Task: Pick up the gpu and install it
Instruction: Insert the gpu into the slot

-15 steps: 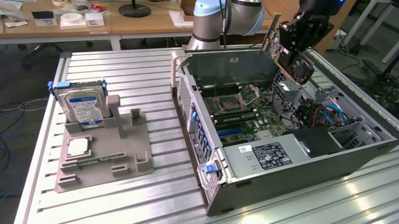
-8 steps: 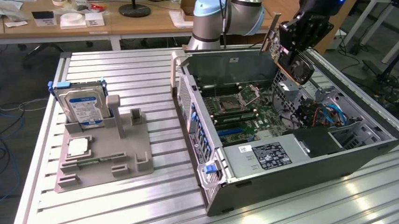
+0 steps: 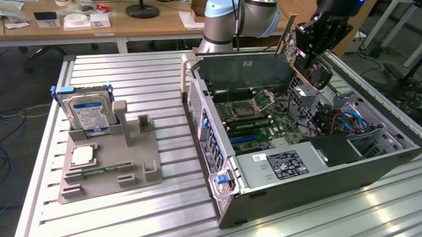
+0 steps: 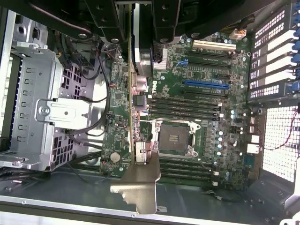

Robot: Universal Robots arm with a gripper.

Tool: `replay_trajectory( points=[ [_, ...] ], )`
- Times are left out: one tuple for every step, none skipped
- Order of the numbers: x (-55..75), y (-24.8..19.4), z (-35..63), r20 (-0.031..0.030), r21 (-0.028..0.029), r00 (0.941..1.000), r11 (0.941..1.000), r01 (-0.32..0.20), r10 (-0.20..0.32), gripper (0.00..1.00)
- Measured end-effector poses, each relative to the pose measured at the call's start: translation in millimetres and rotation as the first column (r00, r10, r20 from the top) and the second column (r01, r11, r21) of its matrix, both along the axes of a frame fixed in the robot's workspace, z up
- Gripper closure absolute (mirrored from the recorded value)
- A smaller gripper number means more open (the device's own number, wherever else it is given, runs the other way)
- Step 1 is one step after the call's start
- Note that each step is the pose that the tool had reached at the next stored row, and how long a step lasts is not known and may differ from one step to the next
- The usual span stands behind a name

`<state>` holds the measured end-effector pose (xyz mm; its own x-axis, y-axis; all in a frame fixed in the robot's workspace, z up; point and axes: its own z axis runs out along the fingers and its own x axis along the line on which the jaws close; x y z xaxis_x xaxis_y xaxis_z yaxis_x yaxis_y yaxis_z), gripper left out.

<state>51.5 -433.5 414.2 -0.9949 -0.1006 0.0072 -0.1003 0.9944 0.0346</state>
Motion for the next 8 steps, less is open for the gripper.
replay_trajectory(
  points=[
    [0.0,0.0,-0.1,0.0000,0.0001,0.9999,0.9999,-0.017,0.017,0.72],
    [0.1,0.0,-0.3,0.0000,0.0002,0.9994,0.9994,-0.035,0.035,0.72],
    [0.0,0.0,-0.5,0.0000,0.0001,0.9986,0.9986,-0.053,0.053,0.72],
    [0.0,0.0,-0.7,0.0000,0.0001,0.9975,0.9975,-0.071,0.071,0.72],
    [0.0,0.0,-0.9,0.0000,0.0000,0.9960,0.9960,-0.089,0.089,0.72],
    [0.1,0.0,-1.2,-0.0001,0.0001,0.9941,0.9941,-0.109,0.109,0.72],
    [0.0,0.0,-1.5,0.0000,0.0001,0.9920,0.9920,-0.126,0.126,0.72],
    [0.0,0.0,-1.9,0.0000,0.0001,0.9896,0.9896,-0.144,0.144,0.72]
  ],
)
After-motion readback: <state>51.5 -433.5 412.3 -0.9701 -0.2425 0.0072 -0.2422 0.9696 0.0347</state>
